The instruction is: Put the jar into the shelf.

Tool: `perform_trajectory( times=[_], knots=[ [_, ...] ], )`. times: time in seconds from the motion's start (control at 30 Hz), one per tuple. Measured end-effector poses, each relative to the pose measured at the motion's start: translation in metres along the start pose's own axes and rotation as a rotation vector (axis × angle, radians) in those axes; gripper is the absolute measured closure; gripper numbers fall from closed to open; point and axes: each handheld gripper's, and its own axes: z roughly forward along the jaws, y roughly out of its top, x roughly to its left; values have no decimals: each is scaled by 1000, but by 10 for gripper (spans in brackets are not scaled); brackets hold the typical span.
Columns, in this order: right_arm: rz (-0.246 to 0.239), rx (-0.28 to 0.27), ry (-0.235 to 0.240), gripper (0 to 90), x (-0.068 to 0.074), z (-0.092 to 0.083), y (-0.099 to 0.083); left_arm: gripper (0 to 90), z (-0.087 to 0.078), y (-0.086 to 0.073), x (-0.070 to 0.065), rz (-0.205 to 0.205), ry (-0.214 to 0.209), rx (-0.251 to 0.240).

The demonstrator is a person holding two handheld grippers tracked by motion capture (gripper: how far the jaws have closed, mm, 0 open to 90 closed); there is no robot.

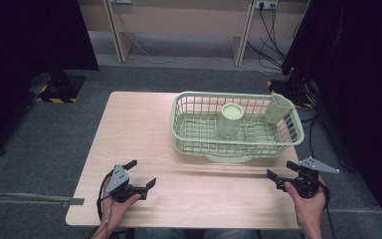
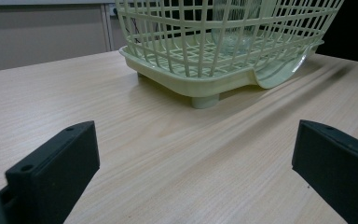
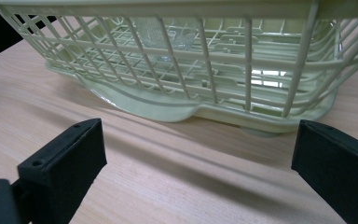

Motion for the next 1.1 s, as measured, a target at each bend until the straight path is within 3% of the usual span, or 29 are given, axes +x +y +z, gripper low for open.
perform_trajectory(
  times=[1.1],
  knots=[
    [43,35,-28,30,-13,14,-38,3,0,0,0,1,2,0]
  ],
)
